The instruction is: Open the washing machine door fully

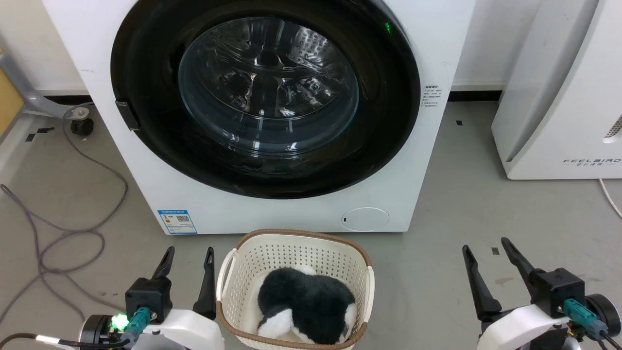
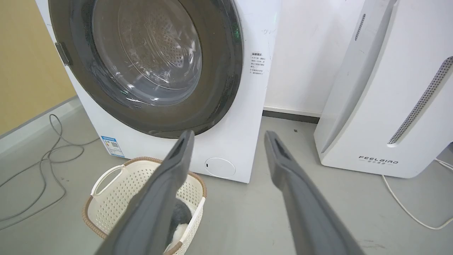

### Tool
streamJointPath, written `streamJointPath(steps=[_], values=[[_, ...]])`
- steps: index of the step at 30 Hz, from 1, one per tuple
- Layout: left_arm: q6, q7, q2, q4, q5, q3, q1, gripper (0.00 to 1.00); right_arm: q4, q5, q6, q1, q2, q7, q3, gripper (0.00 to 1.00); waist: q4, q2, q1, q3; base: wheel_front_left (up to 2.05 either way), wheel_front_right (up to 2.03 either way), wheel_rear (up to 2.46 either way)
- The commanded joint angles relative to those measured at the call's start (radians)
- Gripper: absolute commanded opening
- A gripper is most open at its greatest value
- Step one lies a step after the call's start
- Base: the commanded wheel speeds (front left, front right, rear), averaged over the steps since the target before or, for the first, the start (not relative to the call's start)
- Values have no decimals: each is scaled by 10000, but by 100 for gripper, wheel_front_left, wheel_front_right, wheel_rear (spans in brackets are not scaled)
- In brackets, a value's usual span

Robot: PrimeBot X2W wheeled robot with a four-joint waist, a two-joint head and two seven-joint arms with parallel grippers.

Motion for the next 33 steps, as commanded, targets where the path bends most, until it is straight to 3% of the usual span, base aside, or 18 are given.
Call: streamJointPath(steps=[1, 2, 3, 4, 5, 16, 33], values=[[-22, -104, 18, 78, -53, -6, -15, 100, 48, 36, 1, 45, 1, -98, 4, 100, -2, 0, 0, -1, 0, 0, 0], [-28, -123, 21, 101, -61, -11, -19, 100, 63, 46, 1, 49, 1, -113, 4, 100, -3, 0, 0, -1, 0, 0, 0], [-35, -143, 24, 123, -68, -17, -22, 100, 78, 55, 1, 53, 1, -128, 3, 73, -4, 0, 0, -1, 0, 0, 0], [-42, -163, 28, 146, -76, -22, -26, 100, 94, 66, 1, 56, 1, -143, 2, 10, -5, 0, 0, -1, 0, 0, 0], [-49, -182, 31, 169, -84, -27, -30, 100, 111, 78, 1, 60, 1, -158, 2, 0, -6, 0, 0, -1, 0, 0, 0], [-110, -380, 65, 357, -176, -81, -71, 100, 253, 363, 1, 68, 1, -363, 11, 0, -9, 0, 0, -2, 0, 0, 0], [-219, -713, 133, 546, -389, -199, -211, 100, 927, 4256, 3, -581, 2, -768, -298, 0, 39, 0, 0, 129, 0, 0, 0]])
